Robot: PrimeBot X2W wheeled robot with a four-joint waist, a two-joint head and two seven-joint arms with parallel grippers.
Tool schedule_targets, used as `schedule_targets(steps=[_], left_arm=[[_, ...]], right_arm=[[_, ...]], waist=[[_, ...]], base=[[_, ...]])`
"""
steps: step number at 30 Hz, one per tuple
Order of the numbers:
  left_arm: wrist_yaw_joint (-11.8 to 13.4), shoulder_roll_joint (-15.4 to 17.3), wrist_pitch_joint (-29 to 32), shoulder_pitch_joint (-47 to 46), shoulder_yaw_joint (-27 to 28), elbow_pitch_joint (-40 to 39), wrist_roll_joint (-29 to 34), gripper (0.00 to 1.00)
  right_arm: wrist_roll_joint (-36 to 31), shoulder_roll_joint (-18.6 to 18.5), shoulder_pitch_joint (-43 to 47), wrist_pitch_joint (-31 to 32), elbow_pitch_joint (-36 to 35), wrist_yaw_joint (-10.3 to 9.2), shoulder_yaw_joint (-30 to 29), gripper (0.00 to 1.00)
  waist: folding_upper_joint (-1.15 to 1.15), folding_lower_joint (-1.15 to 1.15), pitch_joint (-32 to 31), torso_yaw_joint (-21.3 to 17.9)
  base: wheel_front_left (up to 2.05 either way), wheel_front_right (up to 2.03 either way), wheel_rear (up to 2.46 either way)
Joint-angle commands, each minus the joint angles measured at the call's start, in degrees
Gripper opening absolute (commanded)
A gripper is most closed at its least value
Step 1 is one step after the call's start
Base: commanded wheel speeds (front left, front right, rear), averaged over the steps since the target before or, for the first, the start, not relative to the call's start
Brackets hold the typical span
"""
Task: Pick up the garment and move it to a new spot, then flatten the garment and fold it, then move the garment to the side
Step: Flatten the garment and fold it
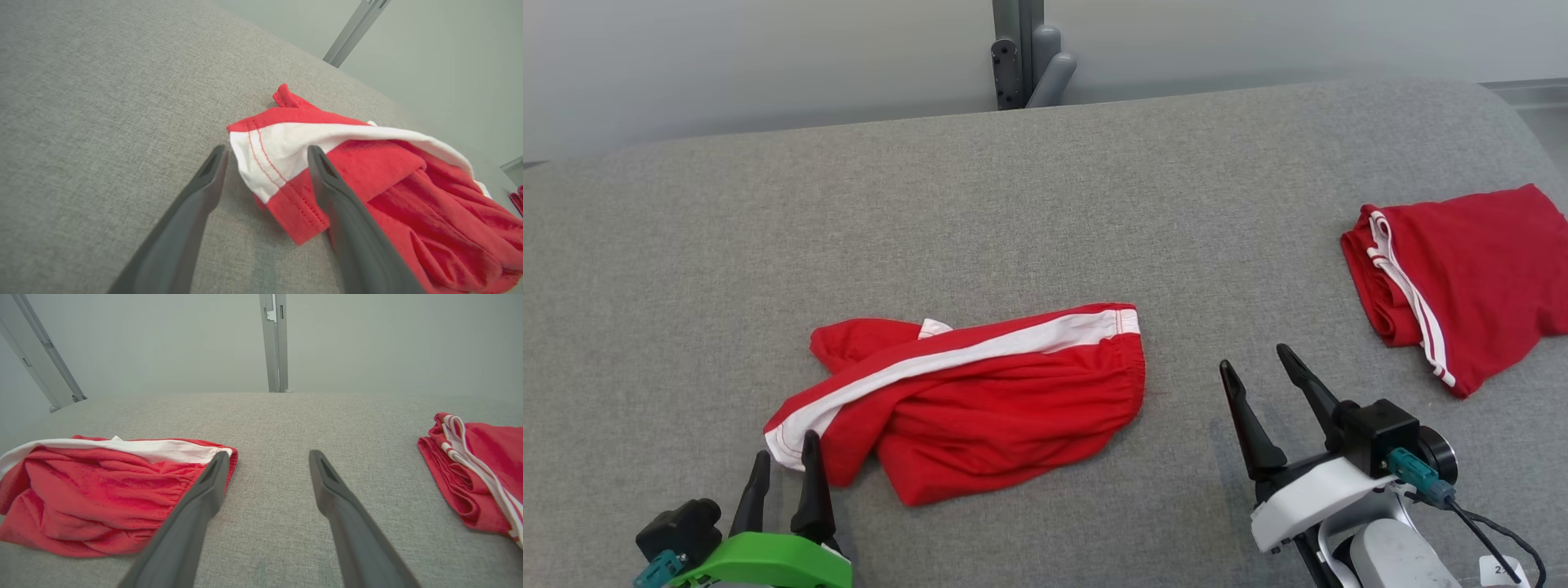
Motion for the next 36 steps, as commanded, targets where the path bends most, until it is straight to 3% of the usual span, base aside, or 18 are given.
schedule_targets(steps=[1, 20, 22, 23, 26, 32, 36], left_arm=[[-0.3, 0.2, 0.0, -0.8, -0.3, 0.1, -0.5, 1.0], [-0.3, 0.6, 0.0, -2.1, 0.0, 0.8, -5.9, 0.99], [-0.3, 0.6, 0.0, -2.3, -0.2, 0.8, -6.1, 0.59], [-0.3, 0.6, 0.0, -2.3, -0.5, 0.6, -6.3, 0.32], [-0.3, 0.6, 0.0, -2.3, -0.9, -0.2, -6.7, 0.0], [-0.3, 0.7, 0.0, -2.5, -2.1, -1.9, -6.3, 0.0], [-0.3, 0.8, 0.0, -3.4, -3.6, -3.2, -5.1, 0.0]], right_arm=[[0.3, -0.3, -0.3, -0.1, 0.1, -0.08, 0.0, 1.0], [0.4, -0.6, -0.9, -0.1, -0.1, -0.08, -0.1, 1.0], [0.3, -0.7, -1.0, -0.1, -0.1, -0.08, -0.2, 1.0], [0.3, -0.6, -1.1, -0.1, -0.1, -0.08, -0.2, 1.0], [0.3, -0.7, -1.2, -0.1, -0.1, -0.08, -0.3, 1.0], [1.1, -0.7, -2.3, -0.1, 0.4, -0.08, 0.5, 1.0], [5.5, 0.0, -5.5, -0.1, 2.6, -0.08, 2.1, 1.0]], waist=[[0.0, 0.0, 0.1, 0.0], [0.0, 0.0, 1.2, -0.6], [0.0, 0.0, 1.3, -0.4], [0.0, 0.0, 1.4, -0.2], [0.0, 0.0, 1.6, 0.1], [0.0, 0.0, 2.2, 1.5], [0.0, 0.0, 3.1, 3.1]], base=[[0.0, 0.0, 0.0], [0.0, 0.0, 0.0], [0.0, 0.0, 0.0], [0.0, 0.0, 0.0], [0.0, 0.0, 0.0], [0.0, 0.0, 0.0], [0.0, 0.0, 0.0]])
